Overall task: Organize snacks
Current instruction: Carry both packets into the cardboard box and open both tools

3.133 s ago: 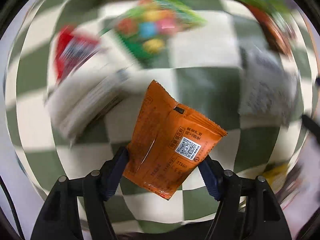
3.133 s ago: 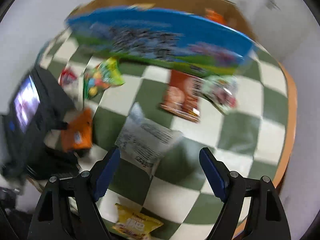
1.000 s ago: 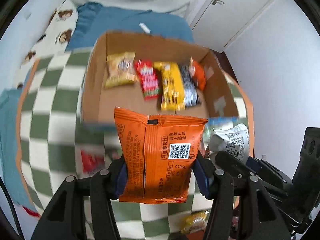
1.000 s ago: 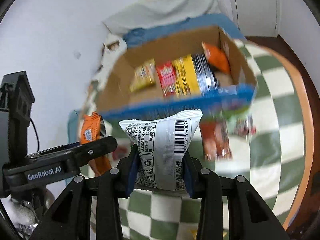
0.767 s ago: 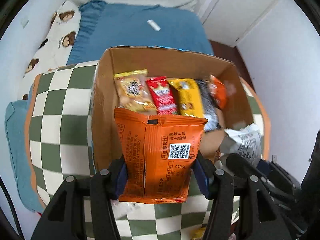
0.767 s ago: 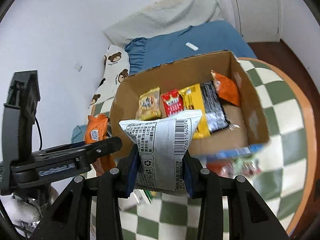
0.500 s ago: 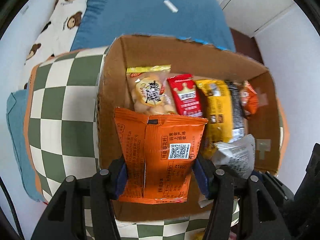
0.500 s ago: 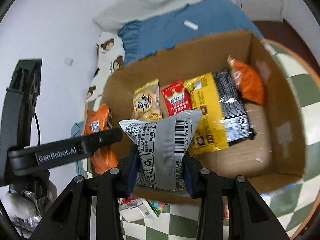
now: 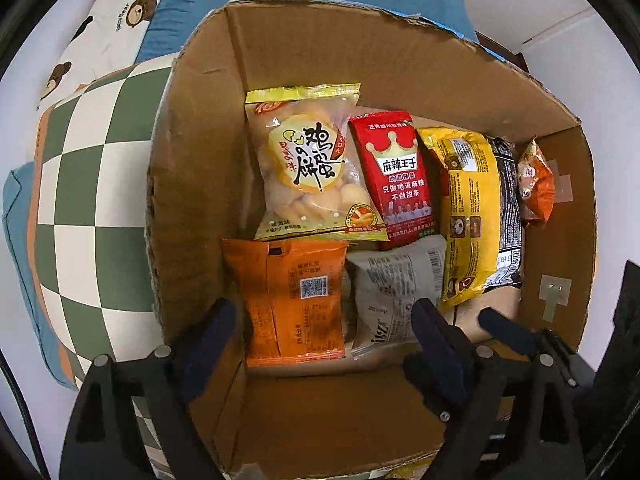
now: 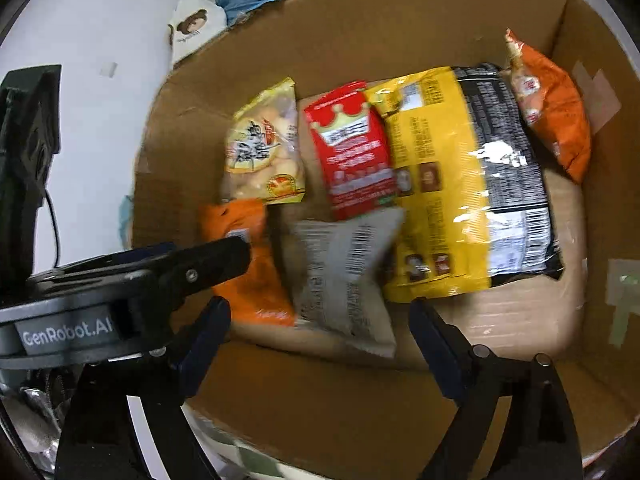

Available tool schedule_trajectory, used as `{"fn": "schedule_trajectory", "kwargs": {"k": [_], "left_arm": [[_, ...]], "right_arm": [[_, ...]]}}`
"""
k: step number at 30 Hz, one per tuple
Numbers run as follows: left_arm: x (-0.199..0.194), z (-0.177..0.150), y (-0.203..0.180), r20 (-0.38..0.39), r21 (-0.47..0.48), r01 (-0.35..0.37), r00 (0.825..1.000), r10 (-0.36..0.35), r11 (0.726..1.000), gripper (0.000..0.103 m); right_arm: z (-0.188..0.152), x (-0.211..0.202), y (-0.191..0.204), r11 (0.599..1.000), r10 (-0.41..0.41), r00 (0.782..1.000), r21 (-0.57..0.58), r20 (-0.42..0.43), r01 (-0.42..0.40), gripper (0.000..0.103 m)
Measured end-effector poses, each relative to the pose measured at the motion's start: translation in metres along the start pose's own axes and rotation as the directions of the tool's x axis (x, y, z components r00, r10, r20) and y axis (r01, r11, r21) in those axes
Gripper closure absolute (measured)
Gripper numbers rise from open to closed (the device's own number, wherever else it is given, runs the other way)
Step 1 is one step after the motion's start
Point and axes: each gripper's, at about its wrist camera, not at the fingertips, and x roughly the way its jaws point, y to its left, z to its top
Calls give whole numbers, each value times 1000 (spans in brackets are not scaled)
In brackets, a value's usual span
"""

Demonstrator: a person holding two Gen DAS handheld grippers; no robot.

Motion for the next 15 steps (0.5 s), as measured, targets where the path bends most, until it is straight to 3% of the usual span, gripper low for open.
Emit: {"fn": "schedule_trajectory", "kwargs": {"k": [8, 15], "left_arm": [[-14, -9, -10, 56, 19, -52, 997, 51, 998, 9], [-36, -23, -23, 147, 37, -97, 985, 90, 995, 9]], "right_arm": [[-1, -19, -10, 990, -134, 991, -30, 21, 135, 9], [-8, -51, -24, 981, -187, 979, -30, 76, 190, 9]]}}
